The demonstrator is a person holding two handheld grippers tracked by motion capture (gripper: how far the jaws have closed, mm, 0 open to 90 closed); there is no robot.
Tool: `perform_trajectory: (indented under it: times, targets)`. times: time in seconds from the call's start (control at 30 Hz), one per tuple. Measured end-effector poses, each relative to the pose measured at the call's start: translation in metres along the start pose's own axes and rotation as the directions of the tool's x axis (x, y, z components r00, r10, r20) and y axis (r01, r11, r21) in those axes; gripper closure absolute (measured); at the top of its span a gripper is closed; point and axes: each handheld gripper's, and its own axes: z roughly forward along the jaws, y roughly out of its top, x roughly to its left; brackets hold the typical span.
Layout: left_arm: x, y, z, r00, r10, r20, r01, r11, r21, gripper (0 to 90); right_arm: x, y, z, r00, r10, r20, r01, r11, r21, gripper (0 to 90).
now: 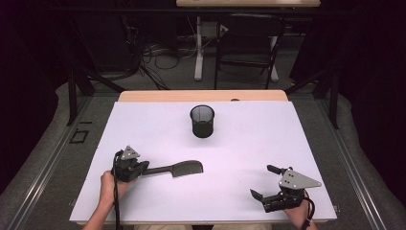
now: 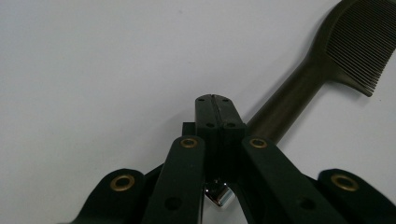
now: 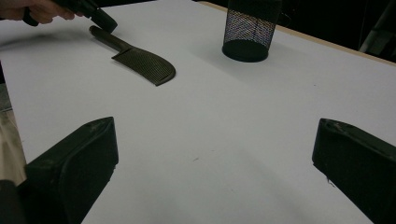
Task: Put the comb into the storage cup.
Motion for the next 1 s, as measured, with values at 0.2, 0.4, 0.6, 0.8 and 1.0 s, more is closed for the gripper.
perform_trajectory:
  times: [0.2,0.4,0.6,0.8,1.0]
  targets:
    - [-0.002,-0.001,-0.002,0.9999,-0.009,0.013,0.009,1.0000,0.003,90.0,0.000,0.000,0.001,1.0000,-0.002,0.000,0.002,1.000,0.003,0.0]
    - [-0.003,-0.002,-0.004,0.9997,-0.010,0.020,0.010,0.9999,0.009,90.0,0.000,0.000,0.001,1.0000,-0.001,0.001,0.001,1.000,0.000,0.0]
    - [-0.006,-0.003,-0.006,0.9994,-0.010,0.033,0.009,0.9998,0.019,90.0,0.000,0.000,0.001,1.0000,0.000,0.002,0.000,1.000,0.001,0.0]
    - [-0.010,-0.004,-0.007,0.9994,-0.002,0.034,0.001,0.9996,0.027,90.0,0.000,0.000,0.001,1.0000,-0.001,0.001,0.001,1.000,0.001,0.1]
    - [-0.014,-0.005,-0.009,0.9988,-0.001,0.048,-0.001,0.9993,0.036,90.0,0.000,0.000,0.001,1.0000,-0.005,0.001,0.005,1.000,0.003,0.1]
